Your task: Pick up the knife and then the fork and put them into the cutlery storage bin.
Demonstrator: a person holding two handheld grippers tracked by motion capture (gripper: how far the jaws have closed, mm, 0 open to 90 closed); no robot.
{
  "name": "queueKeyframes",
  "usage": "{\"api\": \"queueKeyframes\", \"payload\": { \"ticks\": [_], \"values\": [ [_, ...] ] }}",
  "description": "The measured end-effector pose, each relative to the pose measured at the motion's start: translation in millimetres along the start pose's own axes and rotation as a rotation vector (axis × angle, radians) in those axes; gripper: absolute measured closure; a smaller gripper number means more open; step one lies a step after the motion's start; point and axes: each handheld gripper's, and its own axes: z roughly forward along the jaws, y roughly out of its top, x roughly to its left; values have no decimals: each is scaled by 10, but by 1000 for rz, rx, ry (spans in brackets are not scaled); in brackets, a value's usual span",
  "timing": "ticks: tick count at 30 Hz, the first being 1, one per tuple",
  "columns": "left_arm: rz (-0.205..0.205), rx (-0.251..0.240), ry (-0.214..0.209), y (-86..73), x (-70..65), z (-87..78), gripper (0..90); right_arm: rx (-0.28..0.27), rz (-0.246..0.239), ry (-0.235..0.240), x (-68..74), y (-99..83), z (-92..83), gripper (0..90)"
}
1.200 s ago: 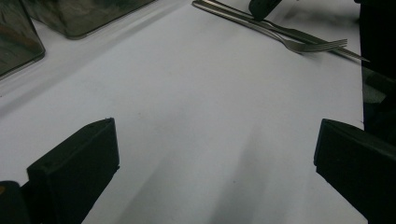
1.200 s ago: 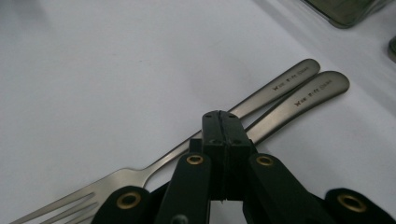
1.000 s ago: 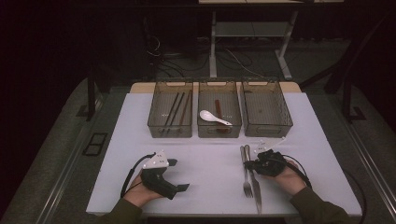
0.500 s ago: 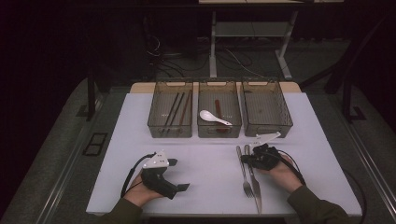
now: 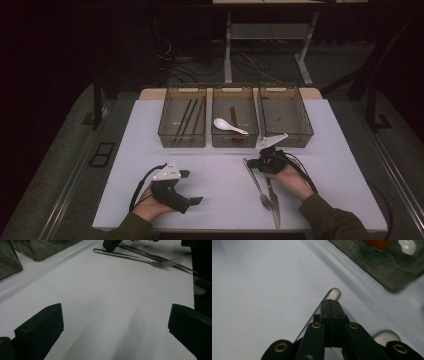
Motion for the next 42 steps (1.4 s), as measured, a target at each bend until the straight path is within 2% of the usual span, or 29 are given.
{"api": "queueKeyframes", "payload": {
  "ticks": [7,20,21,22,25,28,29,31,34,35,38,42],
  "values": [
    [-2,-3,-2,-3,2,-9,0,13,-39,46,153,137,131,897],
    [0,-5,-1,0,-4,-10,0,44,-123,151,488,233,199,897],
    [0,-6,-1,0,-6,-10,0,46,-159,158,496,239,196,897],
    [1,-6,-1,0,-7,-9,0,50,-157,180,527,246,194,897],
    [1,-6,-1,1,-6,-7,0,59,-206,178,595,257,205,897],
    [-3,-7,-1,-2,-3,-10,0,40,-178,181,583,277,138,888],
    [-4,-5,-1,-4,-1,-12,0,33,-172,177,564,282,99,838],
    [-3,-3,-1,-7,5,-14,0,39,-123,195,552,285,14,778],
    [-6,-6,0,-6,1,-15,0,50,-119,177,510,243,-116,722],
    [-2,-6,1,-5,2,-15,0,48,-104,172,509,223,-158,711],
    [0,-8,2,0,-5,-15,0,69,-108,140,492,141,-269,695],
    [-7,-8,2,-1,-7,-11,0,94,-89,109,490,0,-355,687]
  ]
}}
